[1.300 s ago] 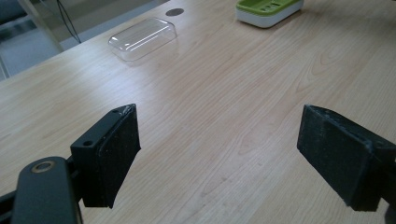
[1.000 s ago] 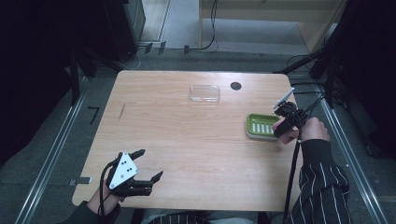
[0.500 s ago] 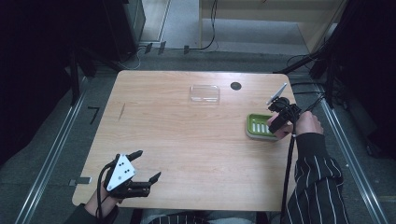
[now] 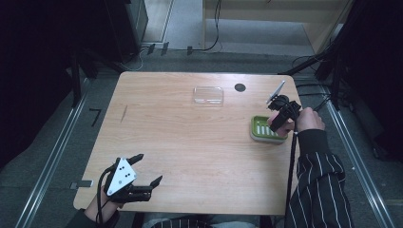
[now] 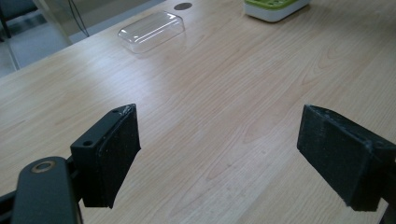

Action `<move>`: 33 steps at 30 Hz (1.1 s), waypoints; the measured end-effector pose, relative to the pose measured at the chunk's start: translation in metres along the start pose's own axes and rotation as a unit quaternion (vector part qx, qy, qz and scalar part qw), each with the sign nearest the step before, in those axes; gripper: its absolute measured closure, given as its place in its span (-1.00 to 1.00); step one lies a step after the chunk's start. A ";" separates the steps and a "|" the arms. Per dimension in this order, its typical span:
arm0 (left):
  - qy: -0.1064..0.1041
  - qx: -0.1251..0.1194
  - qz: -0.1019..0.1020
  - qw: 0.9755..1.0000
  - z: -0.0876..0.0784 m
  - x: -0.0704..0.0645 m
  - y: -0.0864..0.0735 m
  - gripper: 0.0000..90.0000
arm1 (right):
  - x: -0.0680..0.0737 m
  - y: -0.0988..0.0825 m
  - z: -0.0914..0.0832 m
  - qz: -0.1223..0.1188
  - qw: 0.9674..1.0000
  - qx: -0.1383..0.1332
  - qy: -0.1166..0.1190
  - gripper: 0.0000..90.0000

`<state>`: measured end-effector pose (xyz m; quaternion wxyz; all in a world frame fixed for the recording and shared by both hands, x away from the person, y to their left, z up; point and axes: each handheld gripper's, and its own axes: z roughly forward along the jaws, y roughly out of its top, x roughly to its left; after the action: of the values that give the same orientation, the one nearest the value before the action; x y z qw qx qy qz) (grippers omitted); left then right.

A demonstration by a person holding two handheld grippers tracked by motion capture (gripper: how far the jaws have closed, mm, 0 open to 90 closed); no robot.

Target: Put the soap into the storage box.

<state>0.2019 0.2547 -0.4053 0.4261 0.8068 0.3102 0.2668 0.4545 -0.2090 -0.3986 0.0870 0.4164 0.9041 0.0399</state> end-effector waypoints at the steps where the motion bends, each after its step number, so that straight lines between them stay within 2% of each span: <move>1: 0.000 0.001 0.000 1.000 0.000 0.000 0.000 -0.69 | 0.000 0.001 0.000 0.002 1.000 0.002 0.000 -0.15; 19: 0.004 0.000 -0.003 1.000 -0.004 0.000 -0.002 -0.69 | -0.003 0.016 0.001 -0.039 0.999 0.000 0.004 -0.14; 33: 0.008 0.003 -0.004 1.000 -0.006 0.000 -0.003 -0.69 | -0.004 0.021 0.005 -0.080 0.997 0.003 0.007 -0.14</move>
<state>0.1968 0.2596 -0.4051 0.4218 0.8048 0.3178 0.2708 0.4742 -0.1984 -0.4002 0.0827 0.3431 0.9351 0.0331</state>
